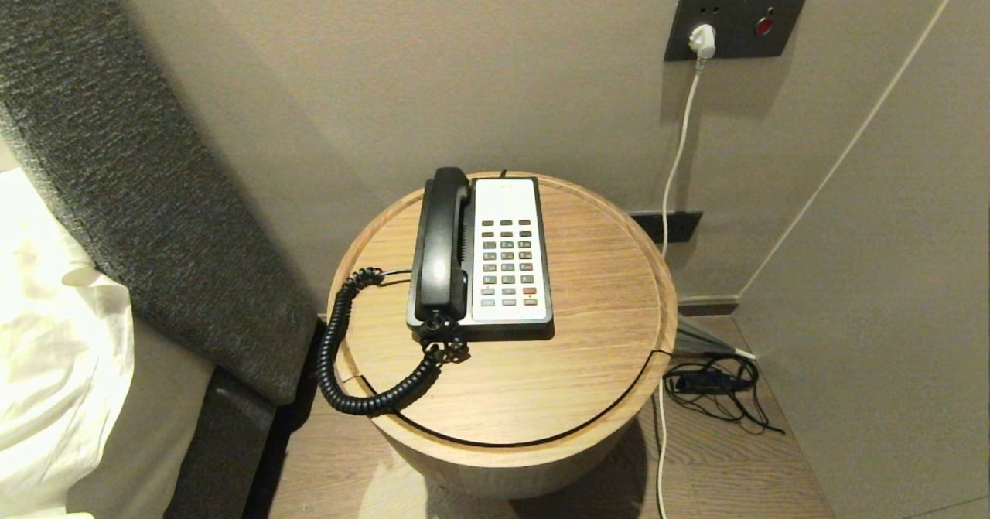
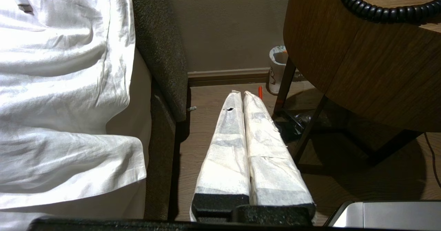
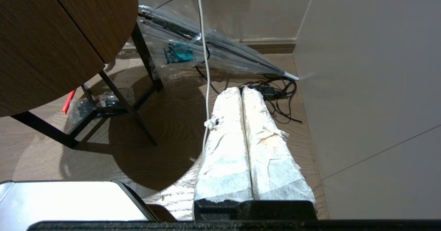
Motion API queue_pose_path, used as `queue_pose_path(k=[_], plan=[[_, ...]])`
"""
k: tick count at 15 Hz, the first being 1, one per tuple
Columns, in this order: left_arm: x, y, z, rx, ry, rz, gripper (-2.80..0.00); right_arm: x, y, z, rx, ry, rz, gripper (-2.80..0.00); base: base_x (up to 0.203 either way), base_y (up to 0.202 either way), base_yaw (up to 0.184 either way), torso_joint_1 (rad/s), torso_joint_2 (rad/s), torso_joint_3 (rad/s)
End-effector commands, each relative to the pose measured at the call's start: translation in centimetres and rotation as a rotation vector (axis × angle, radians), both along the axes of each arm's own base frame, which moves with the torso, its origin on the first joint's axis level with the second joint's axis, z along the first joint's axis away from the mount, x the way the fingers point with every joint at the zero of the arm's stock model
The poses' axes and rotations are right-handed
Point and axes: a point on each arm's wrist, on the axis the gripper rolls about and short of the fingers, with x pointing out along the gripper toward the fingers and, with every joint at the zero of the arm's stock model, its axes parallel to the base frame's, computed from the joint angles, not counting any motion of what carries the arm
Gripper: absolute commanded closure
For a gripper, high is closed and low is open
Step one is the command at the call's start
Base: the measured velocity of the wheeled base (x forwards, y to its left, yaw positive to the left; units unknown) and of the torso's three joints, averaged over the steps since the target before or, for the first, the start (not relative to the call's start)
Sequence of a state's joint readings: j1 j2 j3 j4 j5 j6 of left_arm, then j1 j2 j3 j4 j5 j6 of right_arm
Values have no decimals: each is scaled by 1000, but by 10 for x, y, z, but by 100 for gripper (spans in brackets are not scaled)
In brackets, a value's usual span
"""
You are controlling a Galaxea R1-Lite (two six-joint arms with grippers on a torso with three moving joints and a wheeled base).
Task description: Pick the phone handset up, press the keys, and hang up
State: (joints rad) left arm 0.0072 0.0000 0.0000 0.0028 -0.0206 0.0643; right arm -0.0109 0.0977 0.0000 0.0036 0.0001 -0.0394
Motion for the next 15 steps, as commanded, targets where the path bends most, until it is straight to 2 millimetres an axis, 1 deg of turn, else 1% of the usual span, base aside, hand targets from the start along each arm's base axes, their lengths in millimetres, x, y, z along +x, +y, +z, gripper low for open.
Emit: queue_pose_path(k=[1, 15], plan=[[0, 0, 0, 2, 2, -2, 0, 0, 0, 0, -1, 2, 0, 0, 0, 0, 0, 0, 0, 0], [0, 0, 0, 0, 2, 1, 0, 0, 0, 0, 1, 3, 0, 0, 0, 0, 0, 0, 0, 0]])
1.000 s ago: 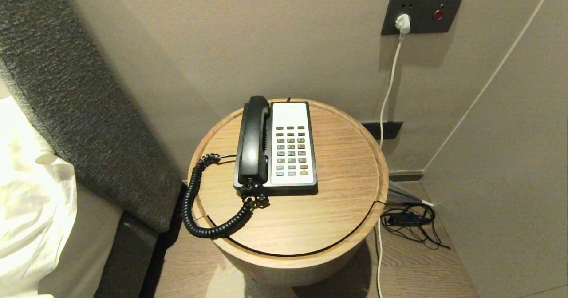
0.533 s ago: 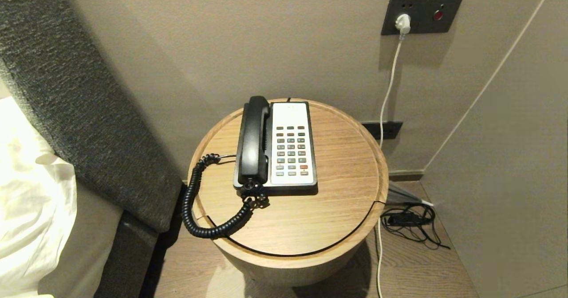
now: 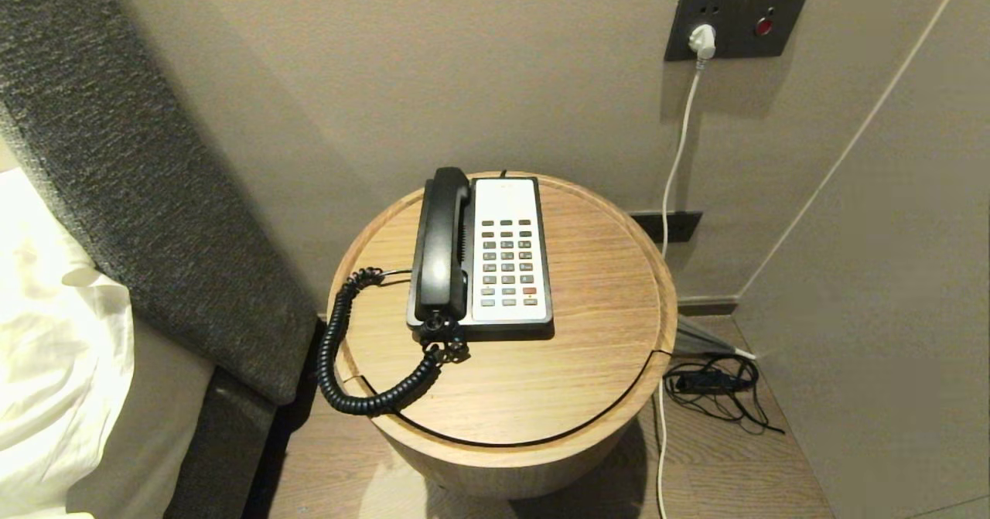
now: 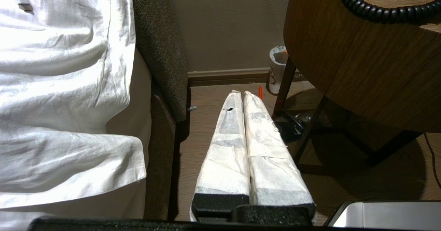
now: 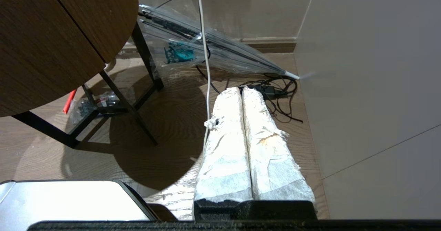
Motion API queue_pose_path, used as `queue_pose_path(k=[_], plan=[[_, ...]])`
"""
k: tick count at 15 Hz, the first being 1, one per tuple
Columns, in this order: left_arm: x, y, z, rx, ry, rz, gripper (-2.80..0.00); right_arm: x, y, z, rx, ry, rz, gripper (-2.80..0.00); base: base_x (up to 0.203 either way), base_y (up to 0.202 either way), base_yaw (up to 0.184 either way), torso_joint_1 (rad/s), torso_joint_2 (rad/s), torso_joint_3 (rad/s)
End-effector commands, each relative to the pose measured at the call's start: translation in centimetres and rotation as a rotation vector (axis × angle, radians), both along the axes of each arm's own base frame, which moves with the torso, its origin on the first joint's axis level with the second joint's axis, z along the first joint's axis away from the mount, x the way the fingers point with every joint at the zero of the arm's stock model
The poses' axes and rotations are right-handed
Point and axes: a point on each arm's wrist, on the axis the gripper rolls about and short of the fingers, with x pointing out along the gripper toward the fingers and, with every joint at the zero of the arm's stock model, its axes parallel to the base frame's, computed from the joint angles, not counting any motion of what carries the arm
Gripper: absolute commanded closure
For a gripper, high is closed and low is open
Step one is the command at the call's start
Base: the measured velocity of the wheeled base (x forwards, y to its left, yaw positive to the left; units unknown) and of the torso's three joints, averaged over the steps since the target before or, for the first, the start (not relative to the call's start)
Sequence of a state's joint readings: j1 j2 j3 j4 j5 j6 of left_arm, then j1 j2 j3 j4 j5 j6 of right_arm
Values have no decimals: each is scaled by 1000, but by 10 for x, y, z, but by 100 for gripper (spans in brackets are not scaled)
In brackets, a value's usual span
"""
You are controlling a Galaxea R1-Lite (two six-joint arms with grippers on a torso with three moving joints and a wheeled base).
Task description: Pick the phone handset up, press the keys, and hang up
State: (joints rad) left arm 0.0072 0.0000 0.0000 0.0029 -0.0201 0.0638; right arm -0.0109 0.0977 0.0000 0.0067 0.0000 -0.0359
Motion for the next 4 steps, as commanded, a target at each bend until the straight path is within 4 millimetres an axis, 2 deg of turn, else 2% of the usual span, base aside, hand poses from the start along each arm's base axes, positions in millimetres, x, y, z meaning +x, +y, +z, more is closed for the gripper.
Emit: queue_pose_path(k=[1, 4], plan=[[0, 0, 0, 1, 2, -1, 0, 0, 0, 0, -2, 0, 0, 0, 0, 0, 0, 0, 0, 0], [0, 0, 0, 1, 2, 1, 0, 0, 0, 0, -2, 0, 0, 0, 0, 0, 0, 0, 0, 0]])
